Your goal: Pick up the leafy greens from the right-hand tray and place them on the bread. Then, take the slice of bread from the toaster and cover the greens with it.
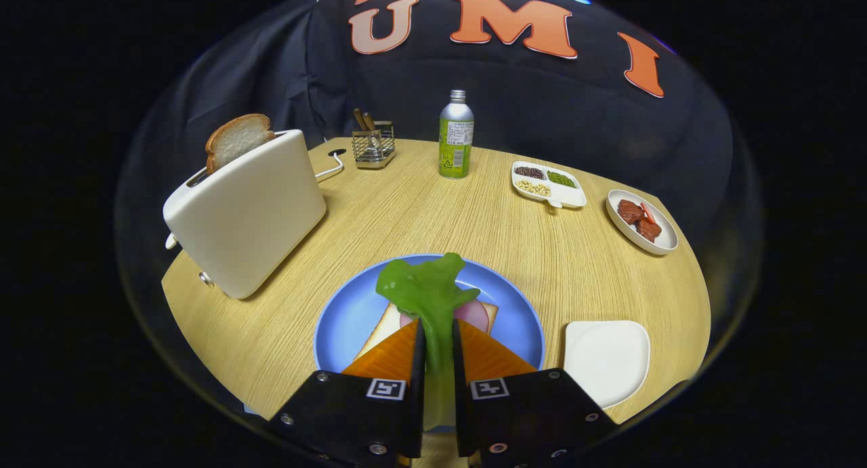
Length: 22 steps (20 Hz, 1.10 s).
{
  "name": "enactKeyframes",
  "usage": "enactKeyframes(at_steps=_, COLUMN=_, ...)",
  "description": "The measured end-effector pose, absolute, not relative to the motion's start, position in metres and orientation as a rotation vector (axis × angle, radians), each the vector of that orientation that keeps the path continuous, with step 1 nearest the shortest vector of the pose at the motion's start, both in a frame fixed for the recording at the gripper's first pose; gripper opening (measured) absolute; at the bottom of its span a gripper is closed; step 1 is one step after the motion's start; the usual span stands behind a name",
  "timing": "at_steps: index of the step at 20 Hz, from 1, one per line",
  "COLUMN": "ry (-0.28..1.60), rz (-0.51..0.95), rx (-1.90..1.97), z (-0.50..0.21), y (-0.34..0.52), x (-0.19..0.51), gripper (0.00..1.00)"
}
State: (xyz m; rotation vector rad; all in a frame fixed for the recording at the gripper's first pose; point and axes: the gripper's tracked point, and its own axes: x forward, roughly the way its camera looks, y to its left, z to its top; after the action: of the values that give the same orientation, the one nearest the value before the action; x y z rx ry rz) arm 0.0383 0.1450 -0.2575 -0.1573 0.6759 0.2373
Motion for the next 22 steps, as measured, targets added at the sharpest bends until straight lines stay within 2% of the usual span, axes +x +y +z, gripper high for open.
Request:
enactKeyframes(at_steps=1, ry=0.674, rz=0.234, rx=-0.149, z=-0.257, y=0.145, x=0.039, gripper=0.25)
enactKeyframes(at_steps=4, ry=0.687, rz=0.228, rx=-0.113, z=-0.26, y=0.15, x=0.039, gripper=0.53)
enactKeyframes(at_steps=7, ry=0.687, rz=0.219, rx=-0.106, z=-0.261, y=0.149, x=0.039, gripper=0.66)
enactKeyframes(at_steps=10, ry=0.68, rz=0.202, rx=-0.092, z=-0.258, y=0.148, x=0.04, gripper=0.9)
enactKeyframes(at_steps=12, ry=0.671, rz=0.185, rx=-0.085, z=-0.254, y=0.147, x=0.042, gripper=0.98)
enactKeyframes(at_steps=17, ry=0.623, rz=0.137, rx=-0.069, z=-0.229, y=0.148, x=0.048, gripper=0.98)
enactKeyframes(at_steps=22, ry=0.554, rz=0.149, rx=-0.071, z=-0.187, y=0.171, x=0.057, gripper=0.98)
